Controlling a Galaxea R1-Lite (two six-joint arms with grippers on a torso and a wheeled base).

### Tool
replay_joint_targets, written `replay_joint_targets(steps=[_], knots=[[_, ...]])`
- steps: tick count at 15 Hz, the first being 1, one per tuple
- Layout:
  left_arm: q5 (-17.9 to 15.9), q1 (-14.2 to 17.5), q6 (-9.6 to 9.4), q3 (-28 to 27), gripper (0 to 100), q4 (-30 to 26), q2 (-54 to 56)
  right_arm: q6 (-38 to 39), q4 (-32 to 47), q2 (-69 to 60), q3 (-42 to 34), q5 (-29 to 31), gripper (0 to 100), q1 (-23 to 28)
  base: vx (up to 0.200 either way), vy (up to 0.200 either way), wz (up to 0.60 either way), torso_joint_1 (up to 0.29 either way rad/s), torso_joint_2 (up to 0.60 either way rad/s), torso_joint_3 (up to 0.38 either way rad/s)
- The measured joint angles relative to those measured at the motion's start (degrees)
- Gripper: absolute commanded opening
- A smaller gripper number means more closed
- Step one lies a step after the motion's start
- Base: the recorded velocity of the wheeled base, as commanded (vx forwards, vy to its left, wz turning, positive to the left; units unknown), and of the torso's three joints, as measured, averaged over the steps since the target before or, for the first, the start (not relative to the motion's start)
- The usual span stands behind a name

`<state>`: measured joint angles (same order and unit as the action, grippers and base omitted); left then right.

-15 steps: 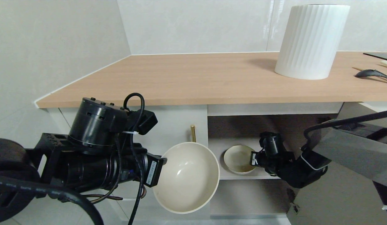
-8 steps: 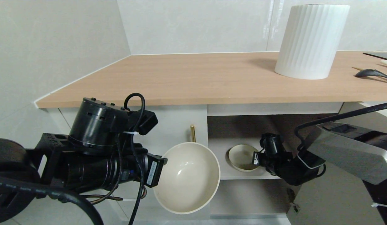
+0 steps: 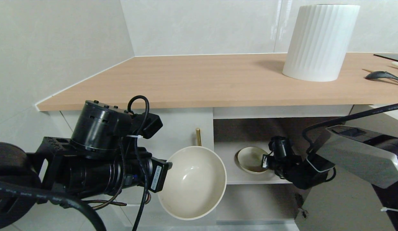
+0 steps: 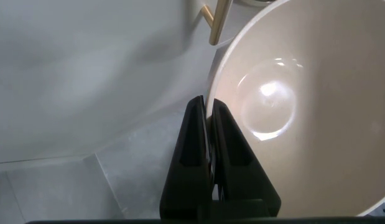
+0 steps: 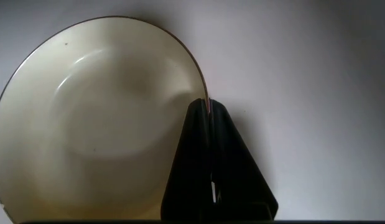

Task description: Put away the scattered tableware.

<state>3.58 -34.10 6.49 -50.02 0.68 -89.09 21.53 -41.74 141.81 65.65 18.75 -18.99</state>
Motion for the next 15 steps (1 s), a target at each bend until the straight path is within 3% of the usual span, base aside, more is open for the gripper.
replay_joint_targets(steps=[1,8,12,15], knots=[[0.02,0.00,0.00,0.00,0,0.00,0.00,0.01,0.00,-0.05,-0.02,0.05,100,0.00,0.000,0.000,0.00,0.000,0.00,0.000],[-0.02,0.00,0.00,0.00,0,0.00,-0.33,0.39,-0.20,-2.07,-1.84,0.05,100,-0.07,0.000,0.000,0.00,0.000,0.00,0.000],[-0.04,-0.18,-1.02,0.02,0,0.66,-3.30,0.44,-0.16,-11.35,-10.58,-0.57,100,-2.26,0.000,0.000,0.00,0.000,0.00,0.000],[0.09,-0.77,-2.36,0.82,0,7.57,-8.92,0.33,0.06,-19.38,-18.65,-1.97,100,-6.02,0.000,0.000,0.00,0.000,0.00,0.000]])
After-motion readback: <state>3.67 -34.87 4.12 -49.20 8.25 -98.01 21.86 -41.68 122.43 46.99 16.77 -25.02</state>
